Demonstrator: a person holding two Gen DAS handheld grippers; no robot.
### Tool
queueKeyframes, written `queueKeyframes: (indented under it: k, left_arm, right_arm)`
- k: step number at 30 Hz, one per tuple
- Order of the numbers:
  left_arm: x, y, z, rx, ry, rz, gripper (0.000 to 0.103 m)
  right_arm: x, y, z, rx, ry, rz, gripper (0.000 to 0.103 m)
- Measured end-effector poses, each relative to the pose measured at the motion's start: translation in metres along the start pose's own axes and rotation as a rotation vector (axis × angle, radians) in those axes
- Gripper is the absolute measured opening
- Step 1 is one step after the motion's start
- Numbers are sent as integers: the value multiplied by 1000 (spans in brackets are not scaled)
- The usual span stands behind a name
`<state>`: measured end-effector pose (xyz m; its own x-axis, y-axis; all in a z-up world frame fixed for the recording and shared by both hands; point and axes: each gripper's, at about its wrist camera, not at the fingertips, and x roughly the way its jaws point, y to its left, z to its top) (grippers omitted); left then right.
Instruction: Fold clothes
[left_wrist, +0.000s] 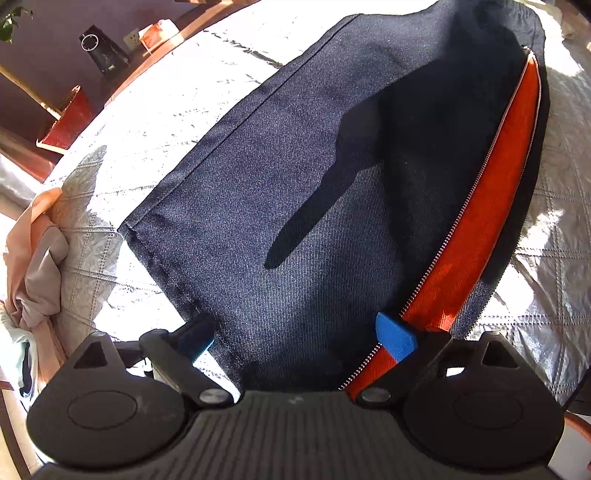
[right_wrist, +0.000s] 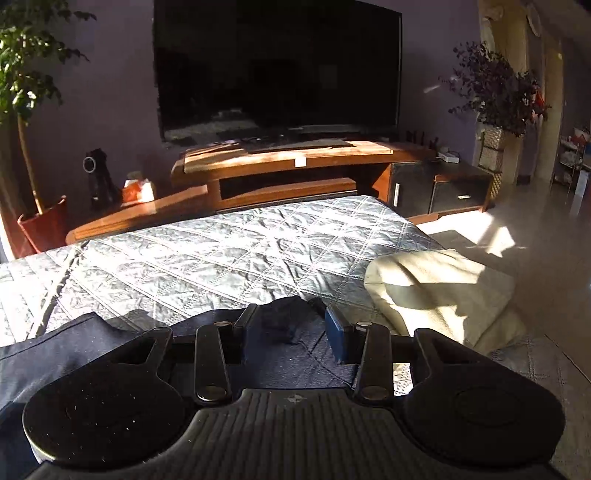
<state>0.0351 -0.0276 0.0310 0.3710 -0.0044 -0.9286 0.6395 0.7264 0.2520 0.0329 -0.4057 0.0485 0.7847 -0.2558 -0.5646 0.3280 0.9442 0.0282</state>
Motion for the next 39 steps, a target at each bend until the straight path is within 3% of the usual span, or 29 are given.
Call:
queueKeyframes:
  k: [4,7,10,13,18,19,20,22,24,25,27,29,31,34,37,39]
  left_arm:
    - [0,-1,0,-4,-3,-5,90]
    - [2,2,-1,-18,0,-12,94]
    - [1,2,-2,-11,-2,-12,94]
    - [2,3,-3,-6,5,-10,98]
    - [3,5,-5,-17,24,-18,103]
    - [4,7,-5,-32,30,-25,103]
    - [5,9,-4,-47,35,-32,103]
    - [6,11,-3,-69,42,-39,103]
    - [5,14,-2,-95,44,-39,103]
    - [5,16,-2,-108,44,-38,103]
    - [3,20,-1,-142,38,-38,100]
    - [-2,28,0,-195,18,-41,100]
    - [-6,34,1,-232,4,-73,100]
    - [-5,34,4,-234,6,-74,100]
    - [-6,31,6,-217,6,-46,99]
    - [-6,35,7,-222,4,-27,99]
  right_arm:
    - [55,22,6,-52,153,59,35]
    - [87,17,1,-114,230,-3,30]
    - [89,0,-3,-75,245,-26,0]
    - [78,-10,-2,-13,220,-31,0]
    - [53,-15,1,47,168,-21,39]
    - [48,-14,1,35,160,-22,53]
    - [43,-11,-1,-16,151,-50,62]
    - [33,-7,-3,-110,95,-126,70]
    - [27,-17,-7,-76,63,-216,84]
    - [27,-23,-9,-39,76,-240,87]
    - [31,-43,-17,97,160,-211,85]
    - [18,-51,-23,189,145,-201,80]
    - [-5,-43,-30,216,99,-132,79]
    - [-40,14,-41,-42,65,181,79]
    - [-52,83,-46,-318,123,385,80]
    - [-49,119,-40,-329,174,510,80]
